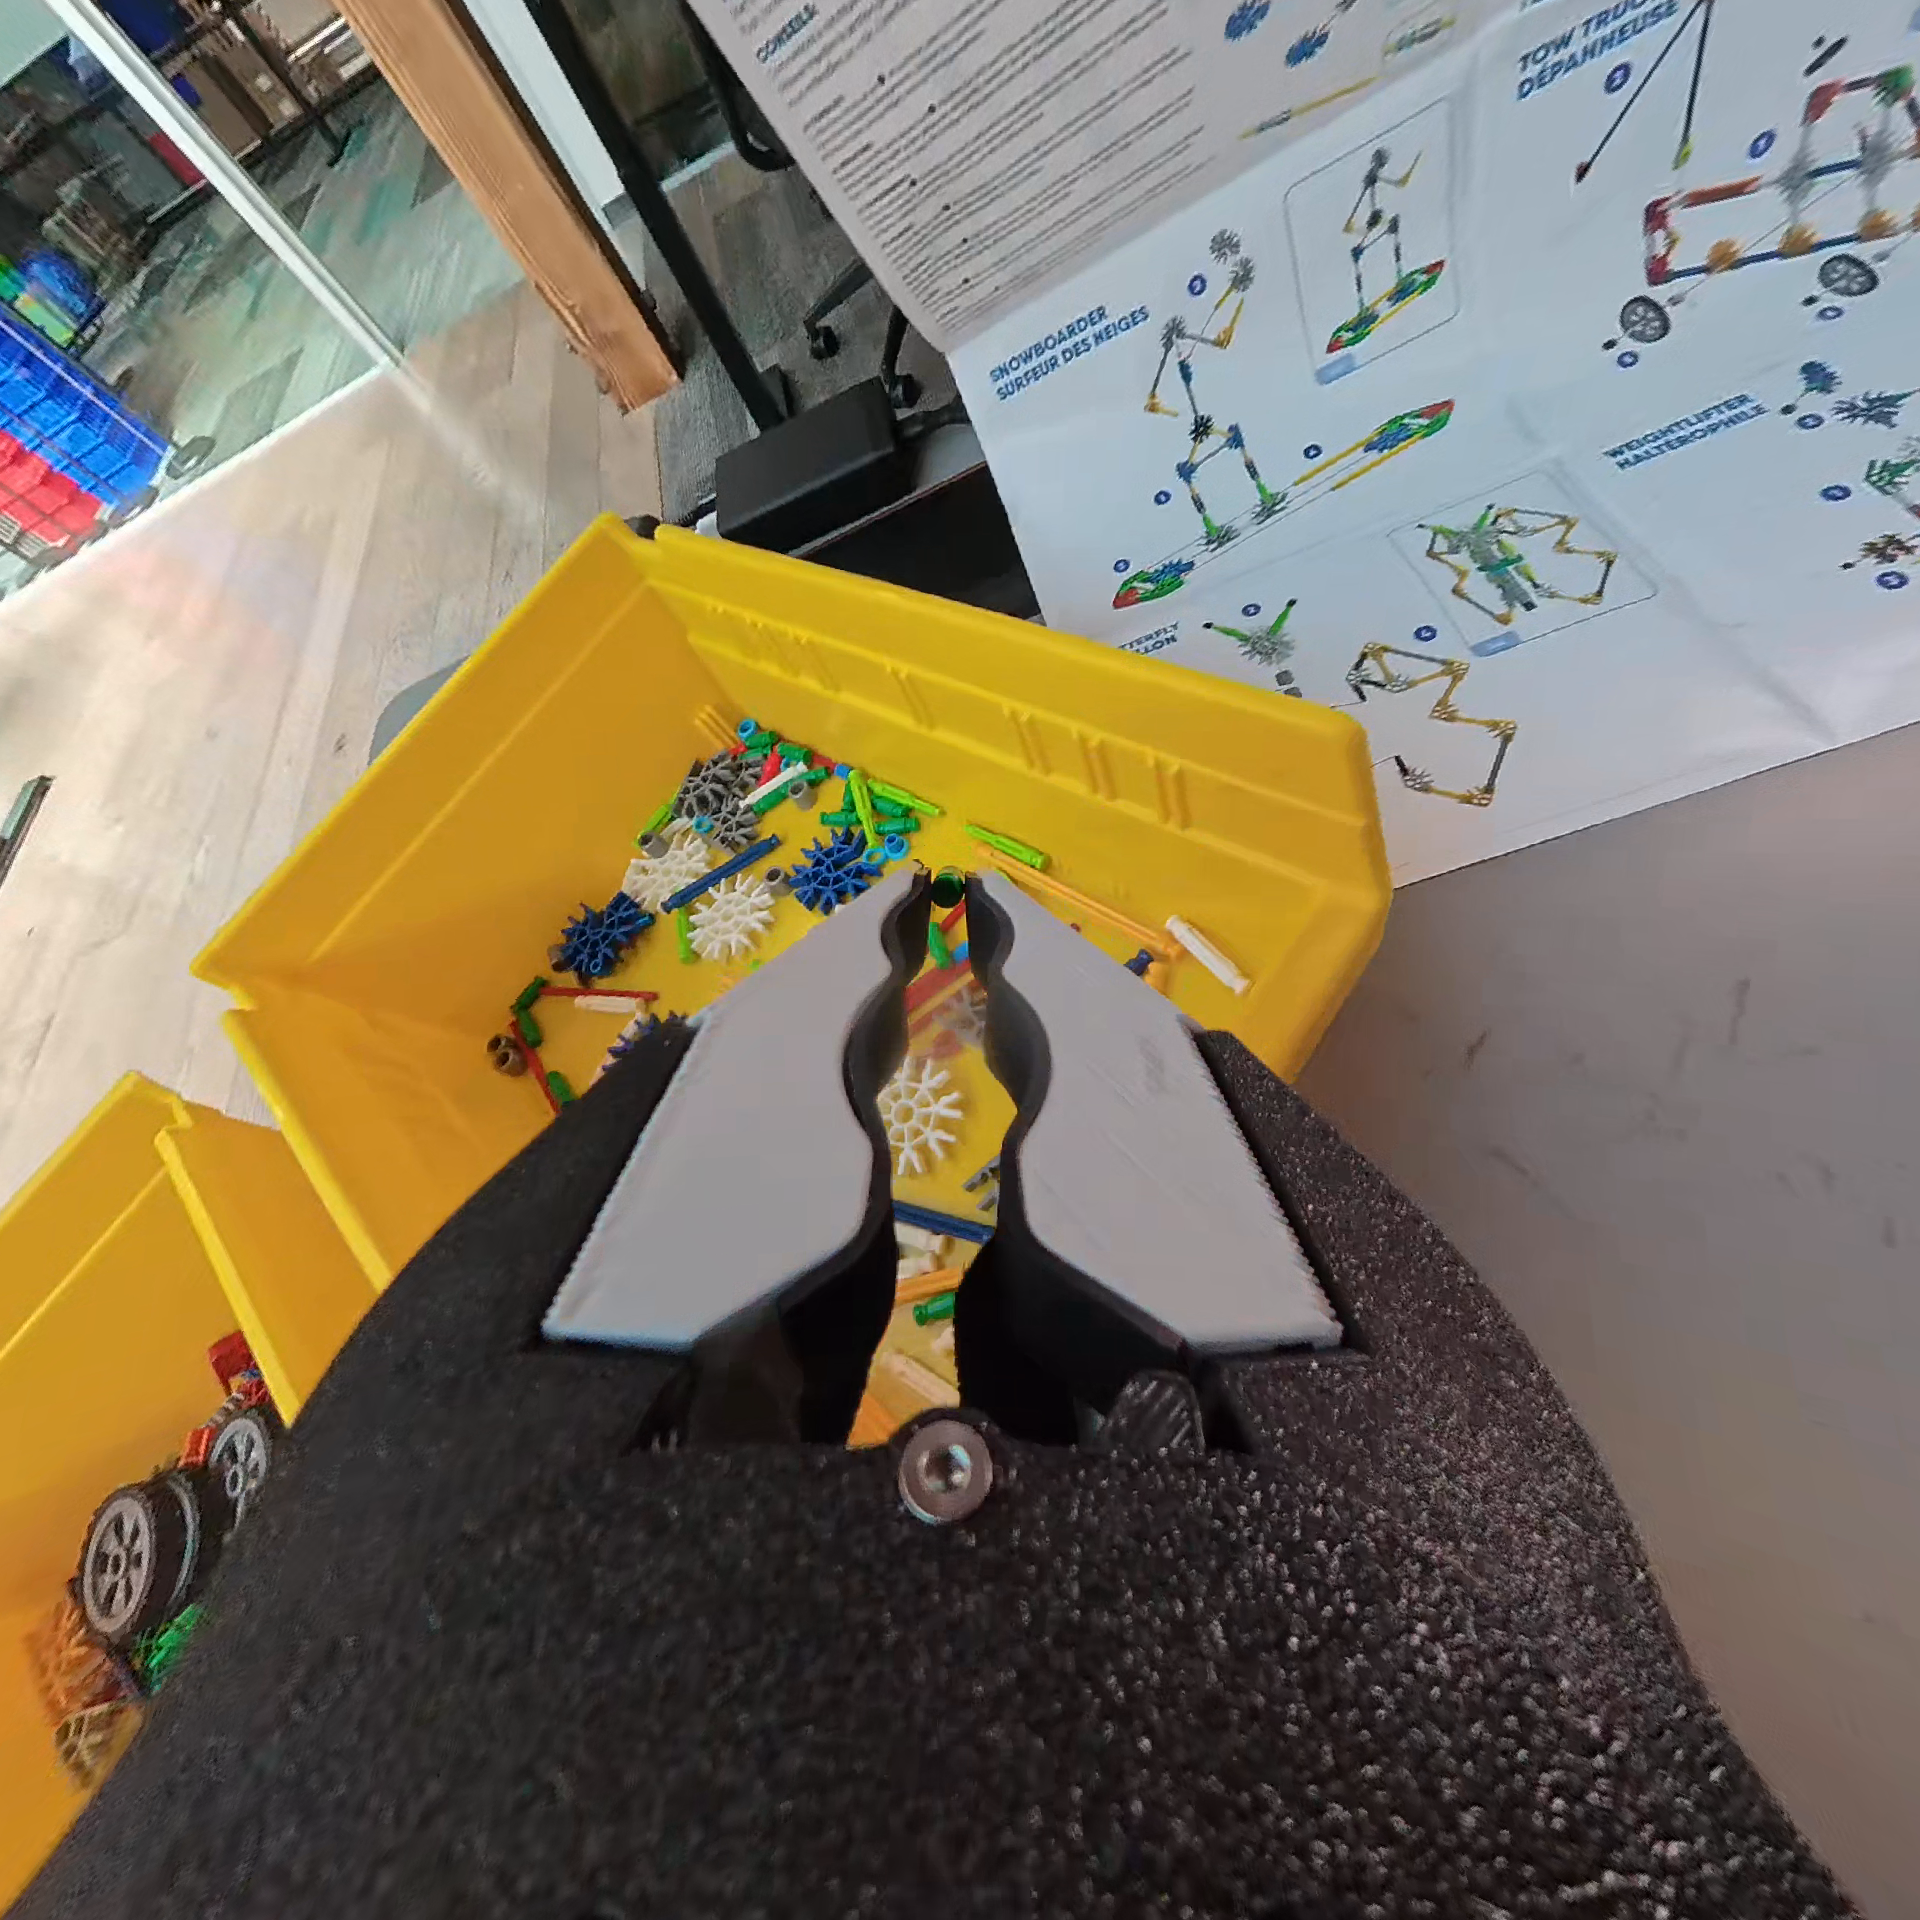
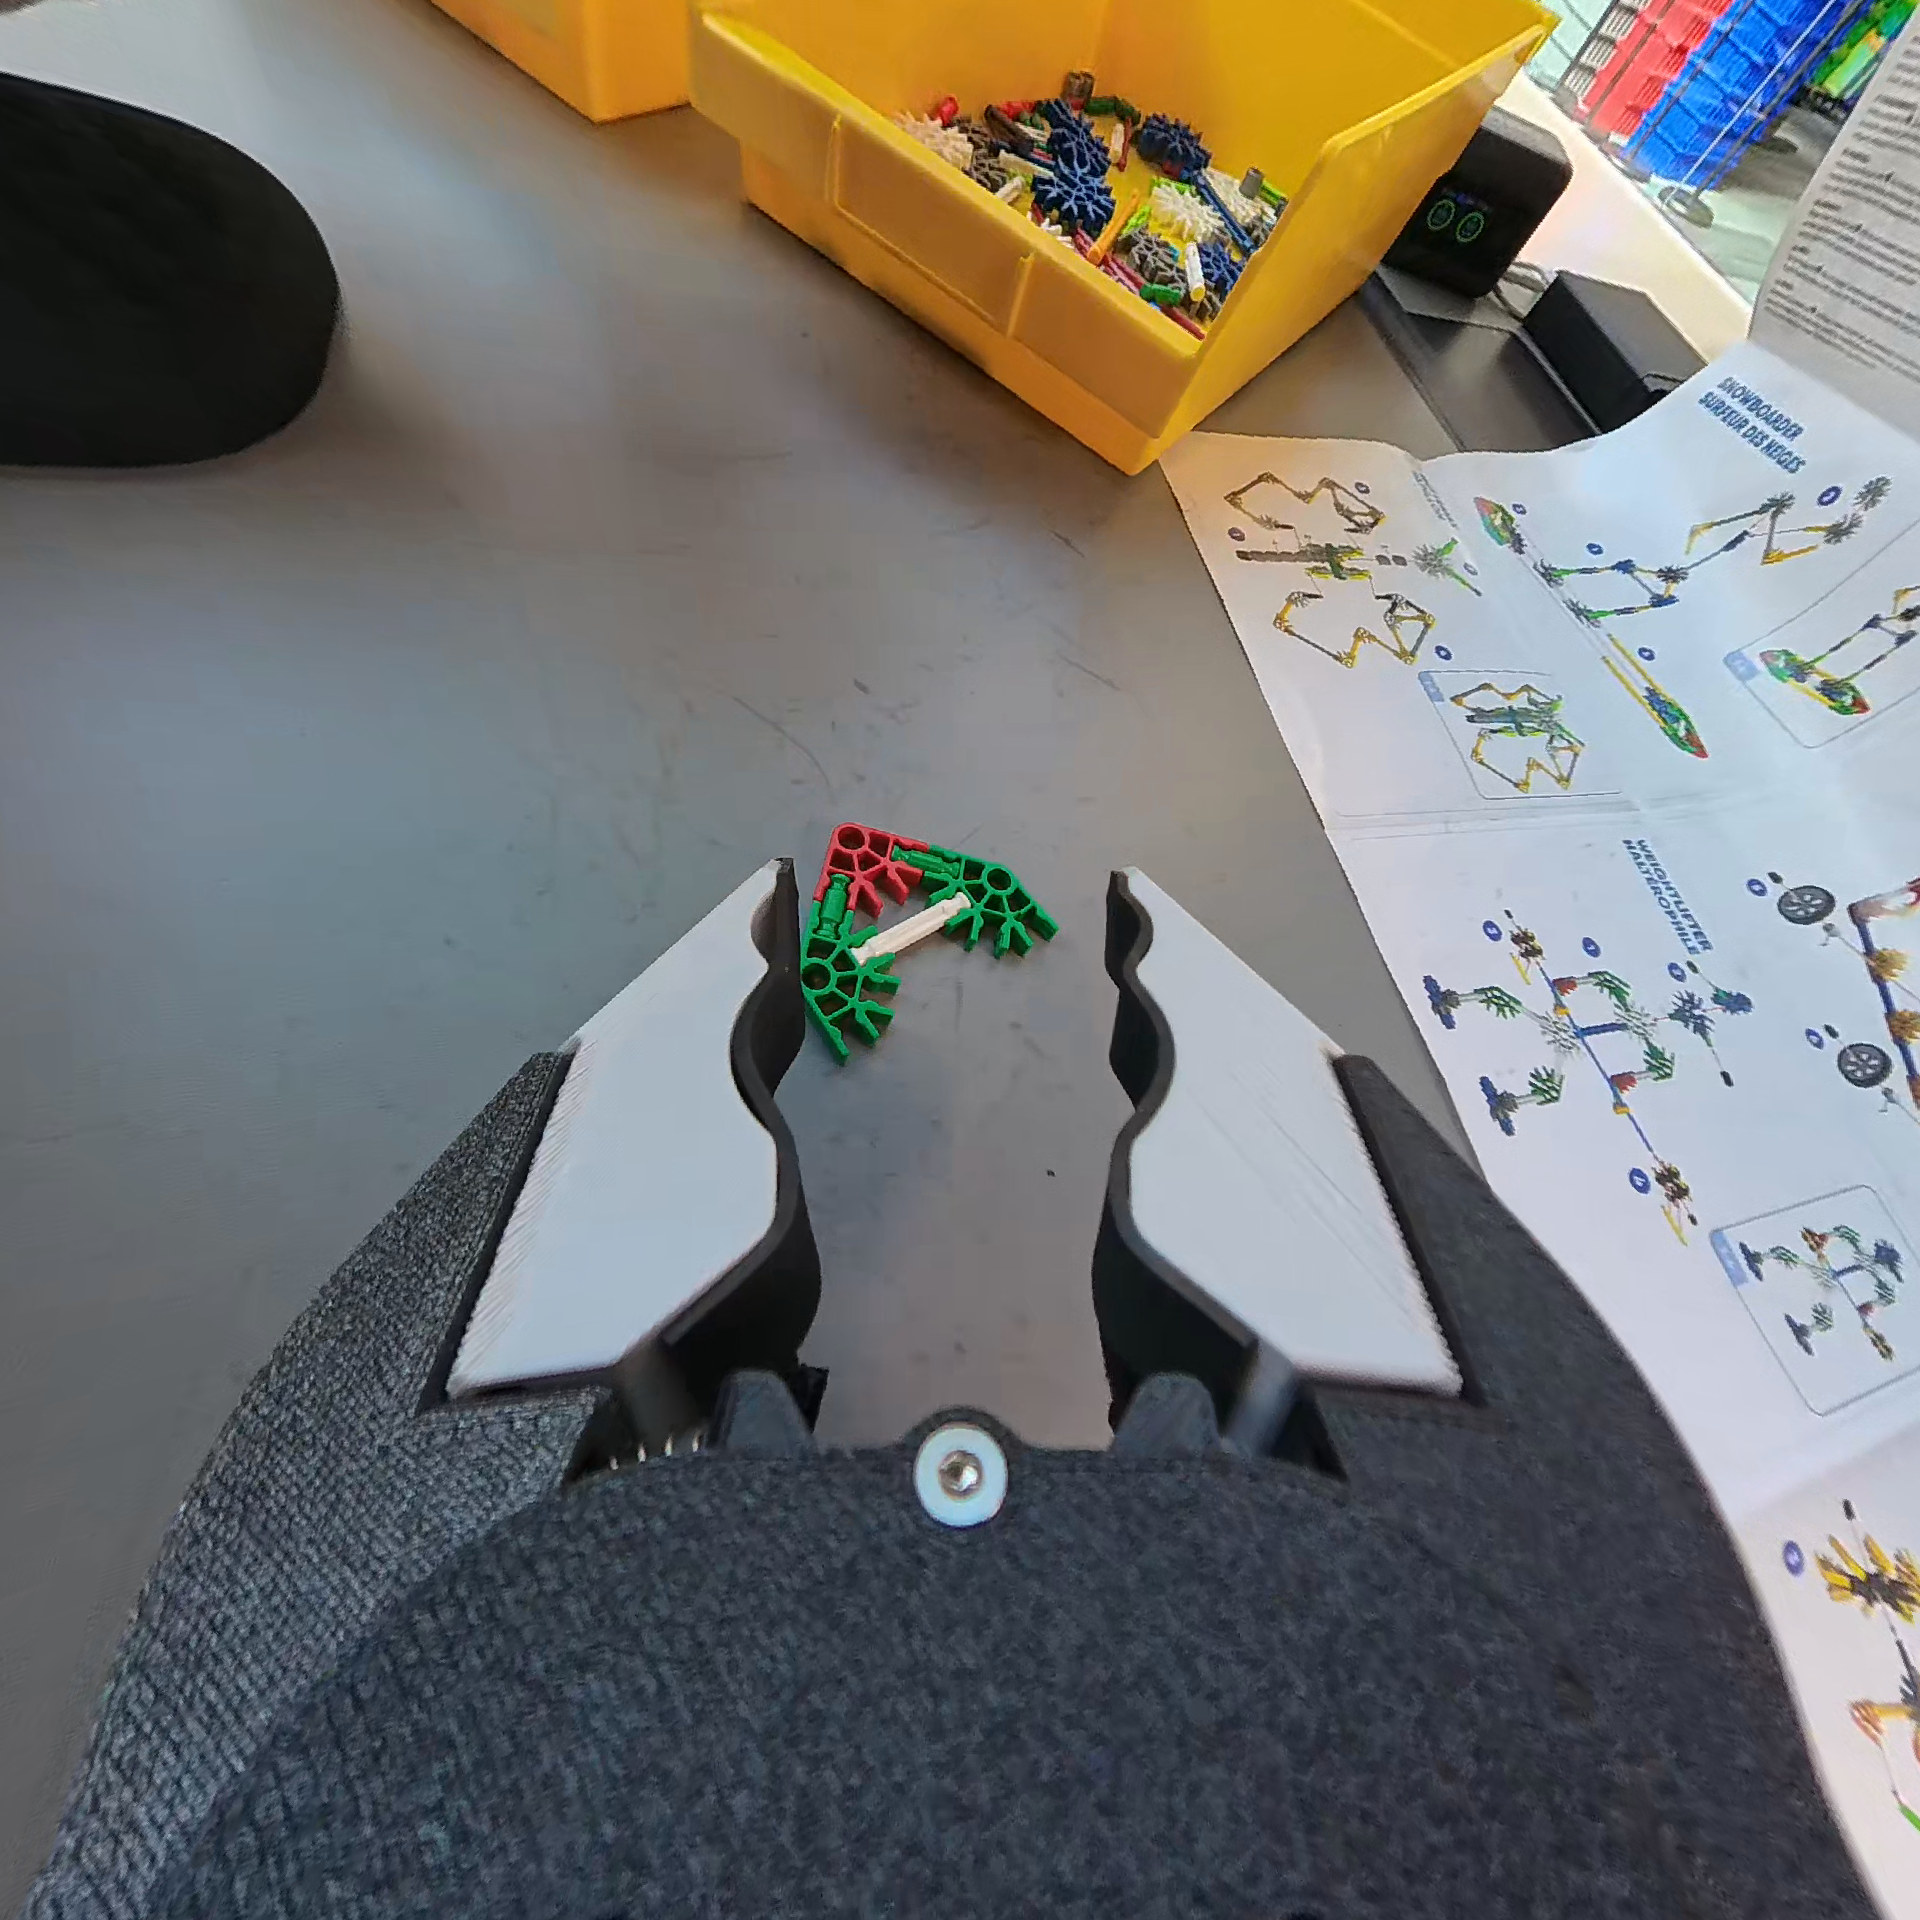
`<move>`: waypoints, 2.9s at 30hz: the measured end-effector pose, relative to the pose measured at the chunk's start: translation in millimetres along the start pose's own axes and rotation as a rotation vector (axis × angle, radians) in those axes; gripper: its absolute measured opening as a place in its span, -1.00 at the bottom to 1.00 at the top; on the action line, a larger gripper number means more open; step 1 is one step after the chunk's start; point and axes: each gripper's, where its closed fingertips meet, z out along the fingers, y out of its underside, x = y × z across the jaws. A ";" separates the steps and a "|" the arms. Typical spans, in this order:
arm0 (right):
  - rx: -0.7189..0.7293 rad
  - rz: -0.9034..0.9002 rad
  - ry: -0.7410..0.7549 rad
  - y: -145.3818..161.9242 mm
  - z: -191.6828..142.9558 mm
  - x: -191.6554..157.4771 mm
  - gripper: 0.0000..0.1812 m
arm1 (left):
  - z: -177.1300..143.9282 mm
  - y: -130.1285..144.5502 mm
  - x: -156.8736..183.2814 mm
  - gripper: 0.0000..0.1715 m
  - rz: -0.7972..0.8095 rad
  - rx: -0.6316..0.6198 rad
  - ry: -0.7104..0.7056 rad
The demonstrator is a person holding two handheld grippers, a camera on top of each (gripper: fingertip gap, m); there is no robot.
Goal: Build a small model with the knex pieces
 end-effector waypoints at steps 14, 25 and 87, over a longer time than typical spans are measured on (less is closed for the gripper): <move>0.035 -0.025 0.087 -12.5 -13.6 15.7 -0.39 | -32.7 -56.0 103.9 -0.43 -0.239 0.297 0.414; 0.066 0.014 0.125 -12.8 -23.4 39.0 -0.40 | -14.5 -68.3 201.3 -0.63 -0.102 0.463 0.586; 0.189 -0.367 0.186 -51.4 -21.1 -9.1 -0.78 | -103.8 -38.8 250.2 -0.92 -0.590 0.136 1.620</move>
